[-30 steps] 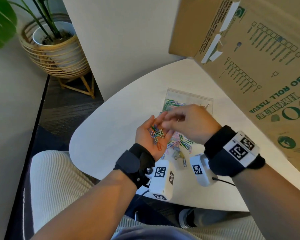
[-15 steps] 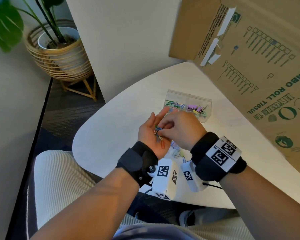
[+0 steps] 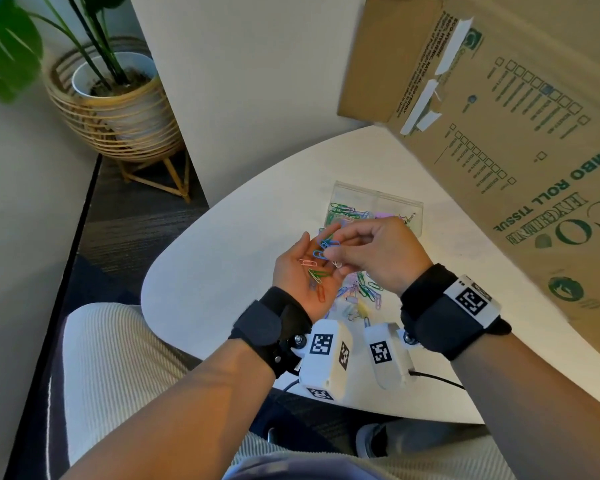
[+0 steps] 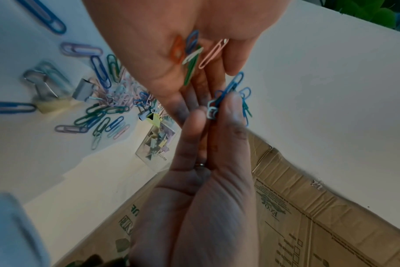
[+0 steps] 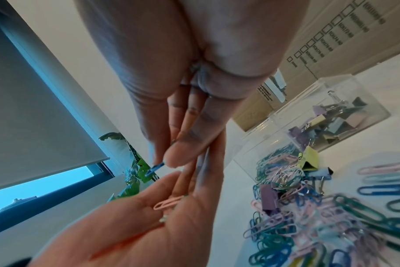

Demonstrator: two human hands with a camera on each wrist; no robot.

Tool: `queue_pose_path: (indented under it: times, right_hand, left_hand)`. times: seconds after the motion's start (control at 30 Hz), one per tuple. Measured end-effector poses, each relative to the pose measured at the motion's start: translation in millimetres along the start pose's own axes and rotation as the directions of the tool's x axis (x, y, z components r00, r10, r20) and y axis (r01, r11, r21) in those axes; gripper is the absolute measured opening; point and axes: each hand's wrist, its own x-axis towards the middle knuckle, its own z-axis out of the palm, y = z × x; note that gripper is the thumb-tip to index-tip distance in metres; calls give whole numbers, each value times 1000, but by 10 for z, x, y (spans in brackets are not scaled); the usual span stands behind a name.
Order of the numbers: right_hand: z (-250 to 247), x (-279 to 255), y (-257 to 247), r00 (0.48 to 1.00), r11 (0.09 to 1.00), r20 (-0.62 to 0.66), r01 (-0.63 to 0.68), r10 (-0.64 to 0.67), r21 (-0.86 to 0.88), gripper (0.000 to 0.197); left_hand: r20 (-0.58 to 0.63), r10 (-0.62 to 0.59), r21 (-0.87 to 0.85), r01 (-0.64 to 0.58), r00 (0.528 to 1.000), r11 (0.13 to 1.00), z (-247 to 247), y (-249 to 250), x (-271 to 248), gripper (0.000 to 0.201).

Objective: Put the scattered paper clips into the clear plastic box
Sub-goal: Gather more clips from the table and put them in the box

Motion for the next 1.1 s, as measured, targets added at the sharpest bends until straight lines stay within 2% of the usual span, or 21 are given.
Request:
queue_pose_path:
  times: [0.17,0.27,0.33,0.4,0.47,0.57,0.63,0.67,0.73,0.8,0.9,1.1]
  right_hand:
    - [-173,336,-73,969,998,-243,60,-52,25,11]
    - [-198,649,-36,930,995,-365,12,-49,-104,13]
    - [-202,811,5,926,959,-373,-55,-55,-279,9]
    - [-222,884,52,954,869,-299,-144,-5,-474,23]
    - [-233,895,83,970,813,-243,-160,23,-560,34]
    - [-181,731,26,963,817,-238,-34,-128,-576,28]
    - [-98,523,-21,959,843,-181,92,-218,-530,18]
    - [-54,408,-41,968,857,-104,148,-227,-493,16]
    - [23,171,-58,980,860,124,195,-155,-471,25]
    - [69,18,-38,953,827,300,202,-43,-524,41]
    - [122,-56,-23,943,771,333,234,-30,-593,51]
    - [166,-30,-40,929,658,356,332,-104,-676,36]
  left_hand:
    - [-55,14,-36,-16,998,999,-108,44,26,44]
    - [-54,-2,-42,0,999,999,-143,57,31,45]
    - [-48,-9,-43,7,999,999,-146,62,24,46]
    - [-42,-9,-54,6,999,999,-148,79,17,46]
    - [-44,-3,-62,0,999,998,-145,118,9,45]
    - [-48,7,-76,-10,999,997,-135,158,10,45]
    - [-53,14,-81,-18,999,997,-138,161,18,44]
    - [-57,17,-72,-21,998,997,-137,160,27,44]
    - [-60,9,-46,-11,998,999,-112,154,30,45]
    - [-53,-7,-40,5,999,999,-75,133,26,48]
    - [-55,-15,-22,14,998,1000,-48,84,17,49]
    - [-60,-9,3,9,998,1000,-43,49,3,49]
